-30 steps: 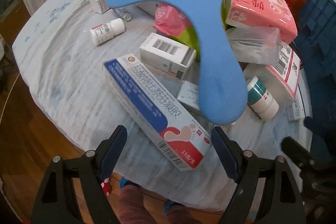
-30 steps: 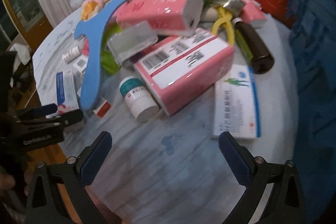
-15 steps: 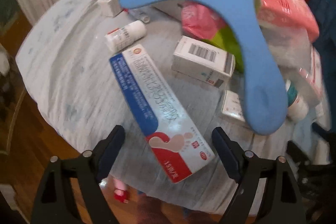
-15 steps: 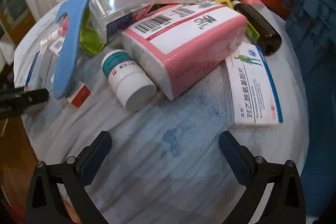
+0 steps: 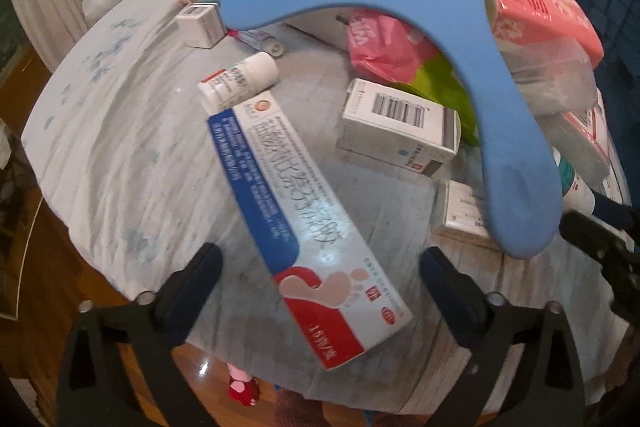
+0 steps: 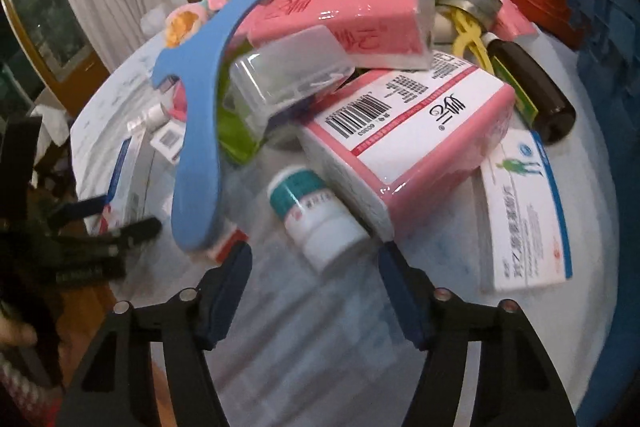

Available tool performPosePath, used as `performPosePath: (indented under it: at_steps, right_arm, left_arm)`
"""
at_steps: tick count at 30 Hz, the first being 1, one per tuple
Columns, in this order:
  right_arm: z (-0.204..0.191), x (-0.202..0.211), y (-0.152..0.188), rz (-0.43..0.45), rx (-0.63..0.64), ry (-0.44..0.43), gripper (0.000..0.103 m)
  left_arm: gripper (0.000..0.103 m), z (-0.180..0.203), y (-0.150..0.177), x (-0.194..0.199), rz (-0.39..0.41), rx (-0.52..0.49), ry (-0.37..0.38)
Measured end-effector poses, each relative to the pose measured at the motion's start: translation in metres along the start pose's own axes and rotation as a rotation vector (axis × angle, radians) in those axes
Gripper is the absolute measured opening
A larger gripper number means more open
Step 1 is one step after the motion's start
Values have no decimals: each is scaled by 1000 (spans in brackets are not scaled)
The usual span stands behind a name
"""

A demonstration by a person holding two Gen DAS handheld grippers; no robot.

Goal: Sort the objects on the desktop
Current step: 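Grasp the blue-red ointment box with the left tool while the right tool grasps the white pill bottle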

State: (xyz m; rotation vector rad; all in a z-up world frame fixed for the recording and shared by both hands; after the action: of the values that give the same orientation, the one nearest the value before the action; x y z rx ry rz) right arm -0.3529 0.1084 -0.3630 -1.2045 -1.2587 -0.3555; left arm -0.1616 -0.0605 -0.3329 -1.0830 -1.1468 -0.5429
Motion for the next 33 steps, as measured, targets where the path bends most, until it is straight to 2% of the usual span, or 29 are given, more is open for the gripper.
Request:
performPosePath:
  at_steps: [4,8,12,14,16,19,20,22,25,29,33]
  right_arm:
    - [8,-12,-4,5,-22,-2,66]
    - [-2,-8,1,-6,10,-20,43]
    - [-9,-9,5,-13,45,-2,40]
    - [-1,-16,-1,0,51,11,41]
    - [0,-14,-5,15,48,12,41]
    - [-6,-23,-4,5,43,18,41]
    - [1,-25,10,-4,48,32,38]
    - [-1,-25,11,-11,71,51,34]
    - [-6,-22,10,-6,88,58,34]
    - [-6,-5,6,34,79,58,34]
    - [-10,17,-5,73,74,59,34]
  left_arm:
    - [103,3,0,1,6,12,-8]
    - [103,11,7,8,27,-1,-2]
    - [103,9,7,8,27,14,-9]
    - [93,10,8,12,27,23,-13]
    - [59,5,8,16,27,24,-10]
    - [40,-2,8,20,16,45,-1]
    - [39,-3,9,22,13,49,5]
    - [39,-5,6,25,31,37,-4]
    - [39,1,-2,38,73,-6,-25]
    - [39,-11,-25,45,104,0,-2]
    - [39,-10,-34,65,146,-3,8]
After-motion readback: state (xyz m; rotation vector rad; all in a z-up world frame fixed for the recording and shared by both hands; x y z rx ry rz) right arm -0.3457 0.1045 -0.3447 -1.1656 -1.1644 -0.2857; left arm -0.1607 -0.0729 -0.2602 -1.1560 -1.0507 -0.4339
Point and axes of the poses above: each gripper's, at about its wrist camera, not at the fingertips, and x roughly against the way its jaws point, z to its right, y to its underside, the point moved 6 cm from there along -x, roughly the way its jaws point, and after that the axes turned 2 degrees about -z, right-handed, at the moved point
